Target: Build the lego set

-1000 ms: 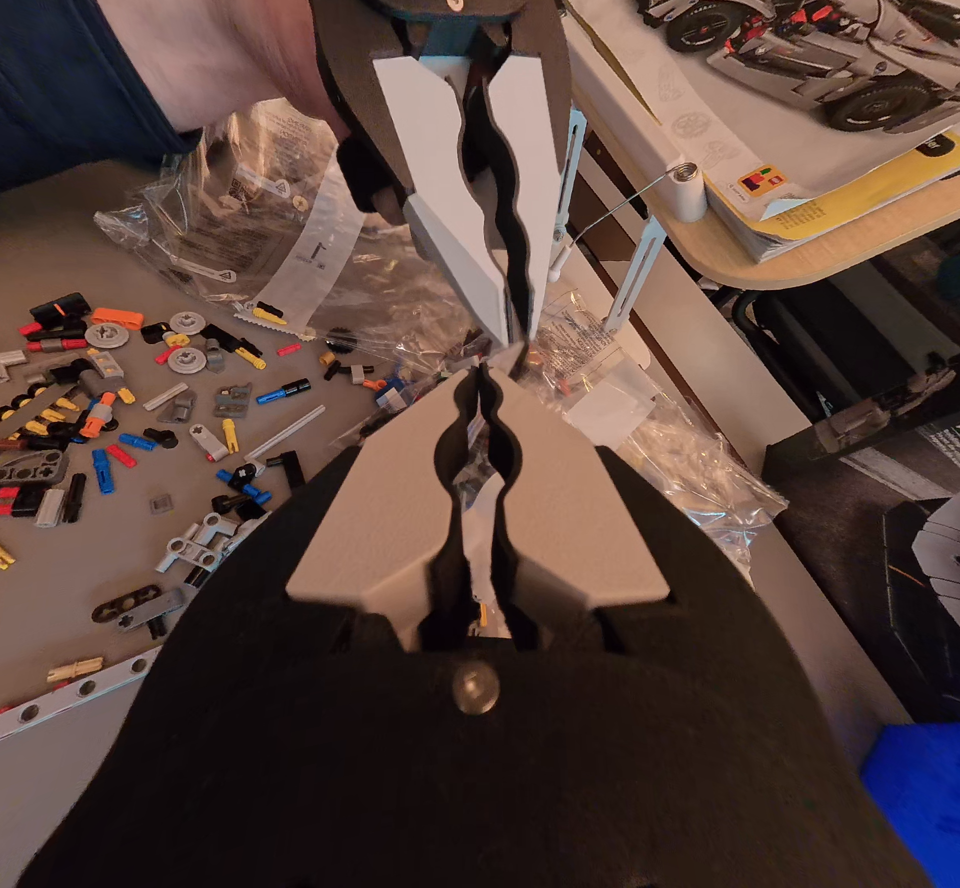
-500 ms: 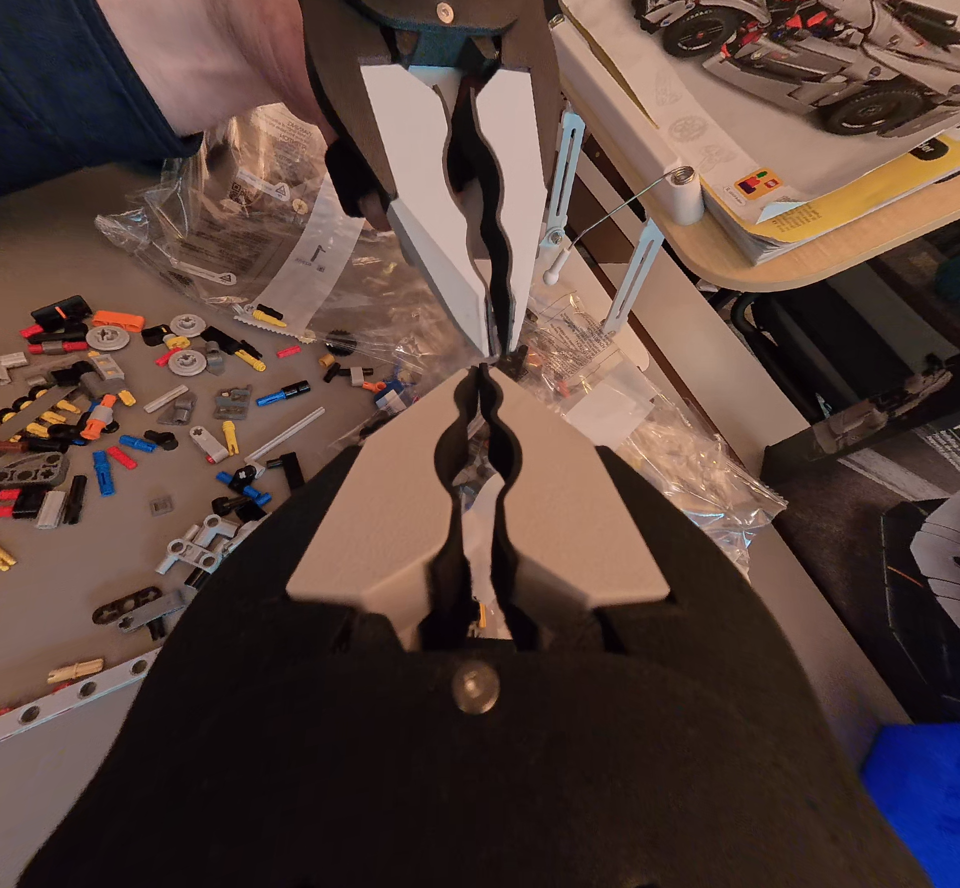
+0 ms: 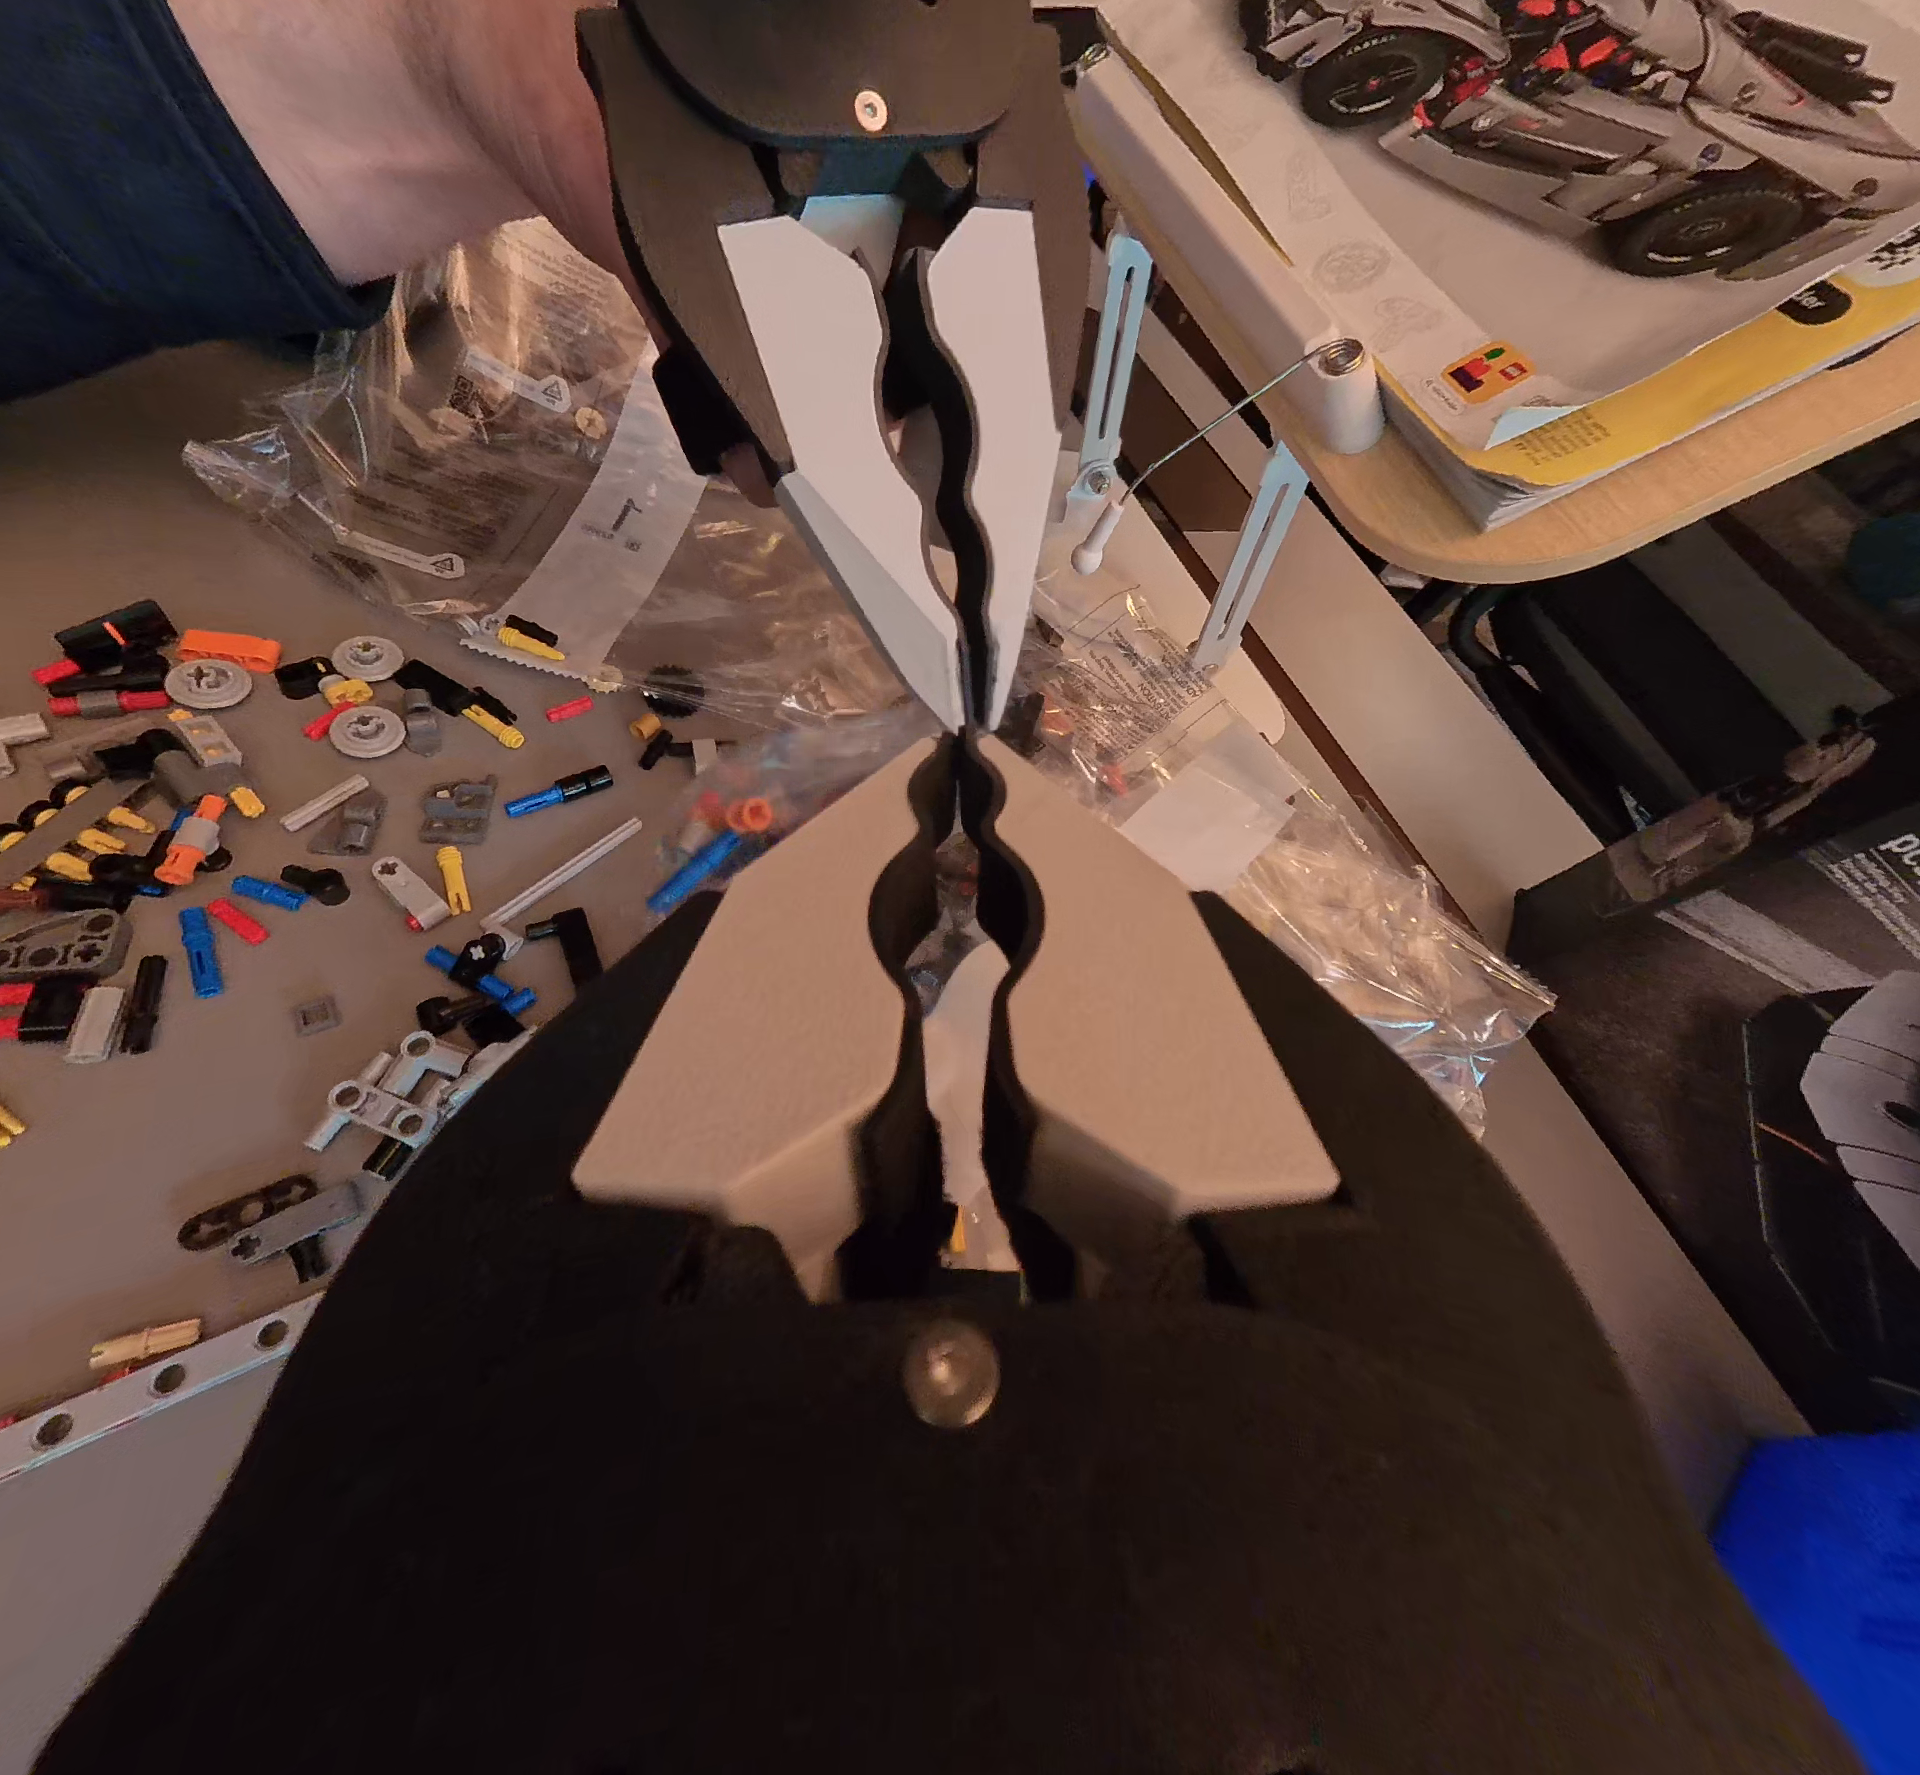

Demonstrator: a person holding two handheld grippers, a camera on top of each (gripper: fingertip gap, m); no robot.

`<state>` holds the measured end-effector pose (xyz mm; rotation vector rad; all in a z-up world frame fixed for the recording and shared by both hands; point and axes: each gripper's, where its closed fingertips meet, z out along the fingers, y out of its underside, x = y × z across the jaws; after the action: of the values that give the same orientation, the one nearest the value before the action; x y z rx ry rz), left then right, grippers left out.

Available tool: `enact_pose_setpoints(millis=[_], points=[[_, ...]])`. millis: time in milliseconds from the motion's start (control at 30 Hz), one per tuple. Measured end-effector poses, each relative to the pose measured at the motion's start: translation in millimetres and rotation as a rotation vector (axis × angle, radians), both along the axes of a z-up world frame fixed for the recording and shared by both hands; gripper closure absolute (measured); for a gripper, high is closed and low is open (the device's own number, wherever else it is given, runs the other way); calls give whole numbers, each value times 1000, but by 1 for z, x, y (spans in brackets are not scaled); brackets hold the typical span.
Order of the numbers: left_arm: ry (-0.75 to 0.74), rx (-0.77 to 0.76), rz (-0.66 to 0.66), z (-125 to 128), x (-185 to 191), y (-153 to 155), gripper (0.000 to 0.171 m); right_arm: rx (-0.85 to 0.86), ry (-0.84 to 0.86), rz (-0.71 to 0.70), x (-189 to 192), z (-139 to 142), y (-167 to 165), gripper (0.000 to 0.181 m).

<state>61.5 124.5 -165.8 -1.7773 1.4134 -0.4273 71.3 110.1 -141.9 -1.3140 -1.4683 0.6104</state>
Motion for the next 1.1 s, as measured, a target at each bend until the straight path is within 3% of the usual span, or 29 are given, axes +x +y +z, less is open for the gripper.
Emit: enact_pose_setpoints(millis=[767, 900, 1100], points=[[-53, 17, -54, 12, 3, -9, 171, -98, 7, 37, -2, -5, -5, 181], [-73, 26, -70, 16, 5, -12, 171, -173, 71, 40, -1, 2, -3, 174], [-90, 44, -104, 22, 12, -17, 171, -265, 32, 45, -3, -14, -1, 165]])
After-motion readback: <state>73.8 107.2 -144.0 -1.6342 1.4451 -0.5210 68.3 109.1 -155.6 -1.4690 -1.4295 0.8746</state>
